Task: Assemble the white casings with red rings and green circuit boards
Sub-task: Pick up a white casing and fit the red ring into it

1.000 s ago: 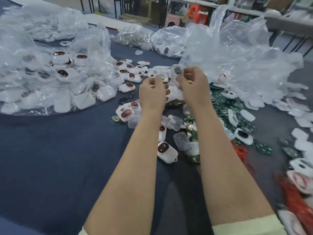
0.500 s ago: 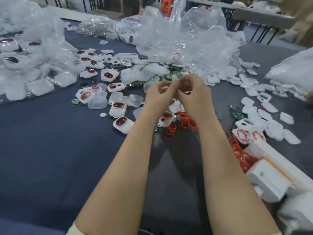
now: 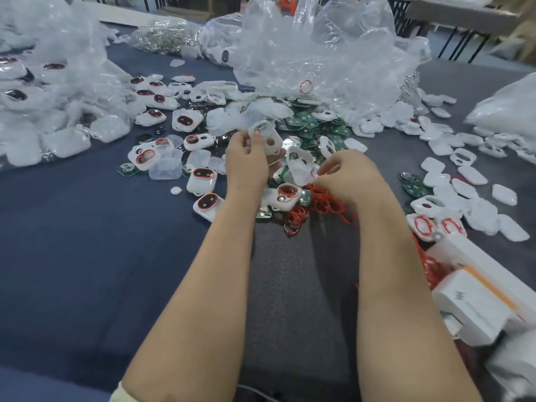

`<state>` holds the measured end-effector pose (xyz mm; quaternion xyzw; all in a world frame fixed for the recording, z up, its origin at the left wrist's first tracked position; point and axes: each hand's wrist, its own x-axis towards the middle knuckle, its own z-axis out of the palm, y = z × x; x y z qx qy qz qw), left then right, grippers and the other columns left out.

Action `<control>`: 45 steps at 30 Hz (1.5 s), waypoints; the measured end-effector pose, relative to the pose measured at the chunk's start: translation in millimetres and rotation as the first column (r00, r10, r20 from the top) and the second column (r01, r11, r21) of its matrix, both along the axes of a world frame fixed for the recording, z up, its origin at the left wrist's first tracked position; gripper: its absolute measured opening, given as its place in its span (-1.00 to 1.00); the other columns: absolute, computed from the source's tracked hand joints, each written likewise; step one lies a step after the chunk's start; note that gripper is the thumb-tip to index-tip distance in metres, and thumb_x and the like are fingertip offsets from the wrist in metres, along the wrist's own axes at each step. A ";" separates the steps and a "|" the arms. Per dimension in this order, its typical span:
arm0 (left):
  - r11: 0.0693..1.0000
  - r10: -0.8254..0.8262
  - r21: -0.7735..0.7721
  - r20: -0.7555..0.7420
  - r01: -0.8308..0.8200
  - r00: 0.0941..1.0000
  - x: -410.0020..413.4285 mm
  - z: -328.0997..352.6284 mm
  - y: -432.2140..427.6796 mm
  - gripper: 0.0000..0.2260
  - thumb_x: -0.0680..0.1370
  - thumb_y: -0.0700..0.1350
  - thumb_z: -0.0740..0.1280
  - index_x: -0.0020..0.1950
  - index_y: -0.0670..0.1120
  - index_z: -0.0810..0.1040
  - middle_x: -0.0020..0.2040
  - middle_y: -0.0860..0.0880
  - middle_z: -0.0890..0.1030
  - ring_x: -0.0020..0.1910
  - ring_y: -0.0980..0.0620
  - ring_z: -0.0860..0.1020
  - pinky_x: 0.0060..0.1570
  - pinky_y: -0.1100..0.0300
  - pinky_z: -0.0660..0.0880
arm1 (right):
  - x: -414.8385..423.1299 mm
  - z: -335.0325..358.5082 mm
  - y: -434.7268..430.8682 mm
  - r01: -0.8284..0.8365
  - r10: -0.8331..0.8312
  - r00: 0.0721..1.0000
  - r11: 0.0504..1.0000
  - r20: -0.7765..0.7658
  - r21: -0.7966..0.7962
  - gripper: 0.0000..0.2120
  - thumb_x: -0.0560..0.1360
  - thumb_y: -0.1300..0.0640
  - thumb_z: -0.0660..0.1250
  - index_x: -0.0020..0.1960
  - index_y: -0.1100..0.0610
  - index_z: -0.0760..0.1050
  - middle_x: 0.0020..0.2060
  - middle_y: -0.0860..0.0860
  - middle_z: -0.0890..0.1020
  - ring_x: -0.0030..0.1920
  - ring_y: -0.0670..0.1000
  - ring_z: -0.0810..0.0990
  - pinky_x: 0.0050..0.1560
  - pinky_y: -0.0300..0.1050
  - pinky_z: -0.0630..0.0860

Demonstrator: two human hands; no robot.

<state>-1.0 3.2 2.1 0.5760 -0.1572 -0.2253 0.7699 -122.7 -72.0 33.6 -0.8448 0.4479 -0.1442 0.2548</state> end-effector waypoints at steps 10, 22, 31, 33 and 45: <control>0.998 0.045 -0.042 -0.032 -0.046 0.998 -0.5 0.8 -0.8 -0.77 0.64 -0.08 0.20 -0.19 -0.06 0.50 -0.16 0.01 0.60 -0.14 0.06 0.55 -0.06 0.17 0.55 | 9.2 -6.5 8.4 0.011 -0.012 1.000 0.999 -0.028 -0.035 -0.92 0.47 0.16 0.38 -0.07 0.10 0.64 -0.03 0.12 0.66 0.04 0.13 0.60 0.05 -0.04 0.54; 0.976 -0.058 -0.219 -0.352 -0.022 0.934 -3.6 8.0 2.4 -0.82 0.58 -0.13 0.32 -0.21 -0.10 0.47 -0.24 -0.01 0.60 -0.27 0.11 0.53 -0.14 0.25 0.54 | 15.4 -11.6 2.0 0.187 -0.136 0.940 0.972 0.313 -0.142 -0.83 0.58 0.14 0.22 0.04 0.20 0.54 -0.03 0.14 0.63 0.04 0.13 0.55 0.02 -0.06 0.44; 0.969 -0.039 -0.246 -0.182 -0.007 0.983 -8.0 8.1 0.8 -0.89 0.61 -0.30 0.23 -0.08 -0.13 0.44 -0.28 -0.03 0.61 -0.31 0.14 0.60 -0.16 0.30 0.58 | 25.7 -2.0 12.5 -0.030 -0.210 0.677 0.950 0.705 0.312 -0.88 0.55 0.27 0.29 -0.14 0.14 0.55 -0.35 -0.03 0.59 -0.37 -0.14 0.60 -0.19 -0.21 0.62; 0.970 -0.107 -0.234 -0.171 0.065 0.979 -11.2 8.8 0.0 -0.92 0.62 -0.31 0.20 -0.04 -0.17 0.40 -0.17 -0.10 0.60 -0.25 0.09 0.62 -0.06 0.25 0.59 | 34.8 -2.4 15.4 -0.132 -0.272 0.605 0.892 0.748 0.431 -0.84 0.55 0.25 0.31 -0.18 0.07 0.53 -0.34 -0.05 0.58 -0.31 -0.13 0.57 -0.15 -0.22 0.59; 0.983 -0.156 0.121 0.153 0.138 0.976 -9.2 2.7 3.1 -0.87 0.62 -0.12 0.26 0.02 -0.16 0.54 -0.28 -0.02 0.60 -0.39 0.18 0.53 -0.33 0.33 0.46 | 39.7 -17.0 12.6 -0.099 -0.099 0.679 0.969 0.727 0.225 -0.84 0.55 0.20 0.30 -0.18 0.02 0.52 -0.33 -0.03 0.57 -0.27 -0.04 0.52 -0.11 -0.01 0.51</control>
